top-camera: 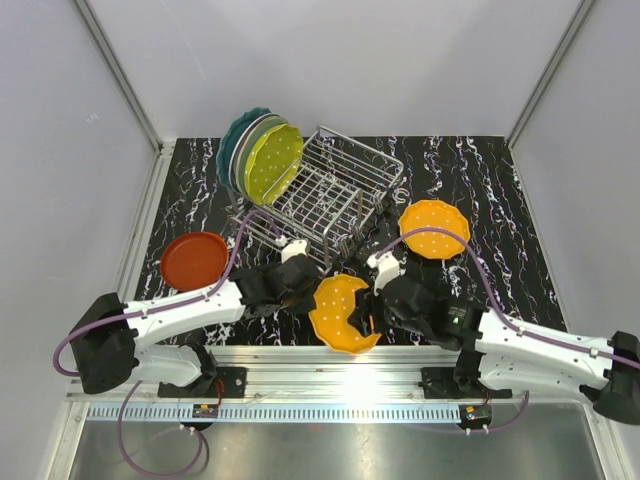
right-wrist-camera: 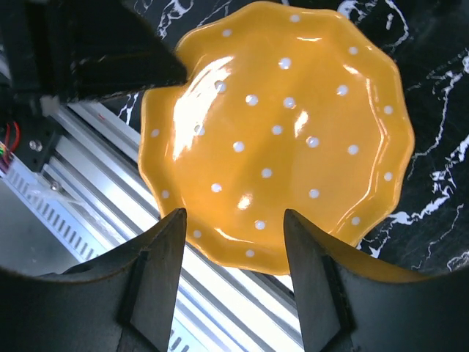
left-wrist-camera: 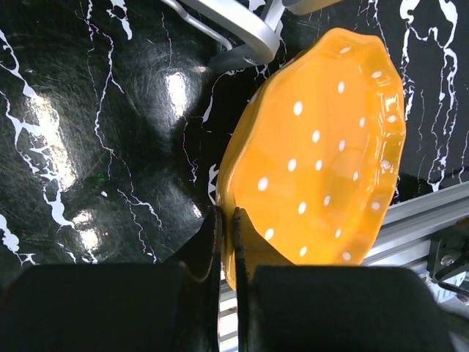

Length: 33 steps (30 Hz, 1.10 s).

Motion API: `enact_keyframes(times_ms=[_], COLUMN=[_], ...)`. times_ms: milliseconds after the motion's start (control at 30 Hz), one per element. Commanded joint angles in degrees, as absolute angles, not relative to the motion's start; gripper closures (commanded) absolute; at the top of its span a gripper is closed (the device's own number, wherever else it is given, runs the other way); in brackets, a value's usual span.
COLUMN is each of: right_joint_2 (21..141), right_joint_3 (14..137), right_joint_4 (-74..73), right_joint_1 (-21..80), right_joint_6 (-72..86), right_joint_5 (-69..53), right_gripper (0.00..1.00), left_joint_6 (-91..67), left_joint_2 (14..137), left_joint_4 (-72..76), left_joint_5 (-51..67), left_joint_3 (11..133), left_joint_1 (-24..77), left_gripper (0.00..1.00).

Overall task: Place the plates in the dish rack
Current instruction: Pass the plate from the right arm to the left

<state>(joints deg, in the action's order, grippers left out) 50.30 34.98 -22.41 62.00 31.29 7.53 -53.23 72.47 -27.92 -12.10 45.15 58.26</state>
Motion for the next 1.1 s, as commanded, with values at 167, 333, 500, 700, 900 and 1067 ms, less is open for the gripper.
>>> enact_keyframes(times_ms=[167, 333, 500, 700, 900, 1067], right_joint_2=[52.56, 56.42, 59.32, 64.77, 68.81, 71.89], right_joint_3=[37.0, 36.65, 34.98, 35.16, 34.89, 35.51], right_joint_4=[-14.33, -11.78, -7.04, -3.78, -3.69, -4.57], right_joint_1=[77.95, 84.8, 90.69, 94.39, 95.54, 96.15], right_joint_6=[25.84, 25.22, 25.23, 25.22, 25.93, 26.2], right_joint_5=[25.84, 32.93, 37.35, 42.17, 44.3, 46.93], right_gripper=[0.36, 0.36, 0.36, 0.36, 0.37, 0.37], left_joint_6=[-56.6, -56.86, -57.04, -57.57, -57.92, -58.09], left_joint_2=[69.52, 69.43, 69.35, 69.26, 68.12, 68.12], left_joint_4=[-24.61, -24.52, -24.78, -27.15, -28.48, -28.65], left_joint_5=[-13.01, -12.83, -12.66, -12.92, -13.71, -12.75], left_joint_3=[49.57, 49.57, 49.83, 51.85, 52.65, 53.0], left_joint_1=[58.45, 58.45, 58.45, 58.36, 58.01, 57.92], left_gripper=[1.0, 1.0, 1.0, 1.0, 1.0, 1.0])
